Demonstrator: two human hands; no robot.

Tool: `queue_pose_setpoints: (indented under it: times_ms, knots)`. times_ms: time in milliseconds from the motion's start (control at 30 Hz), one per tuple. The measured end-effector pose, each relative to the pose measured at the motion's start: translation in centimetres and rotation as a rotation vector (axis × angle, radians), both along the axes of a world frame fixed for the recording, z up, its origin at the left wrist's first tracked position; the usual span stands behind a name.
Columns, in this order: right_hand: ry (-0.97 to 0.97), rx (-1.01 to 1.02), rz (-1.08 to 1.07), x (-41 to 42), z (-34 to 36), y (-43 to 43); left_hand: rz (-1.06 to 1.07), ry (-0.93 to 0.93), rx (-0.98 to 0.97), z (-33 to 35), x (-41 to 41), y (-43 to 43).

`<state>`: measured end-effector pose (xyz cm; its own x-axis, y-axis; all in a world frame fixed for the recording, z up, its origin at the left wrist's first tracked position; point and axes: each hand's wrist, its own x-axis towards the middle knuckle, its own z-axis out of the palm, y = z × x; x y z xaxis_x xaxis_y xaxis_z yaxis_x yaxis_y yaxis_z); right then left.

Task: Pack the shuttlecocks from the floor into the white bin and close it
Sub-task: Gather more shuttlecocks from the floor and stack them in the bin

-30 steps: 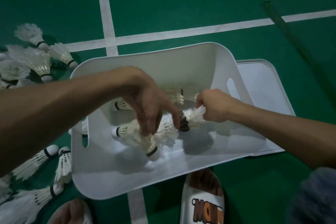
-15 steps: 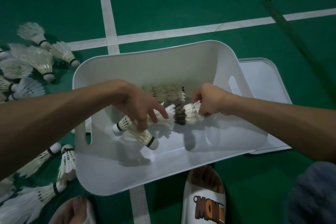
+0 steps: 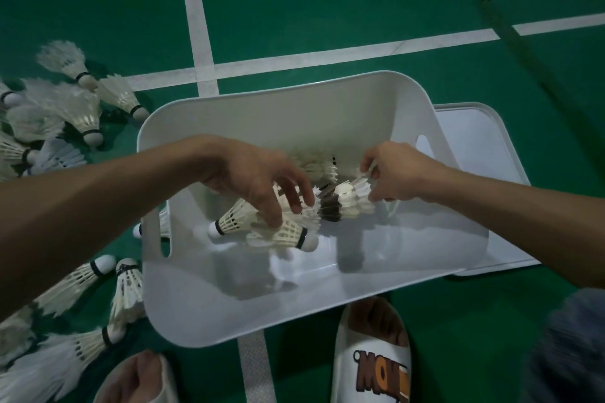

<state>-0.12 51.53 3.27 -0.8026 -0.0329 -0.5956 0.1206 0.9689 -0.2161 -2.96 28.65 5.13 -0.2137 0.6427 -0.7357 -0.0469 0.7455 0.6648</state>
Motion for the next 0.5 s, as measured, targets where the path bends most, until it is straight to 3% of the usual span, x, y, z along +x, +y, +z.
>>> queue_pose_setpoints:
  times_ms: [100,167,333,500]
  knots:
    - [0.21,0.018,-0.009,-0.3,1.3,0.2,0.085,-0.035,0.047,0.2,-0.1,0.0]
    - [0.292,-0.089,-0.07,-0.2,2.3,-0.2,0.102,-0.018,0.064,0.1,0.0,-0.1]
    - [0.029,-0.712,-0.27,1.8,3.8,-2.9,0.25,0.104,0.162,-0.3,0.3,-0.1]
    - [-0.07,-0.815,-0.329,2.8,3.2,-3.6,0.508,0.108,0.252,-0.4,0.7,-0.5]
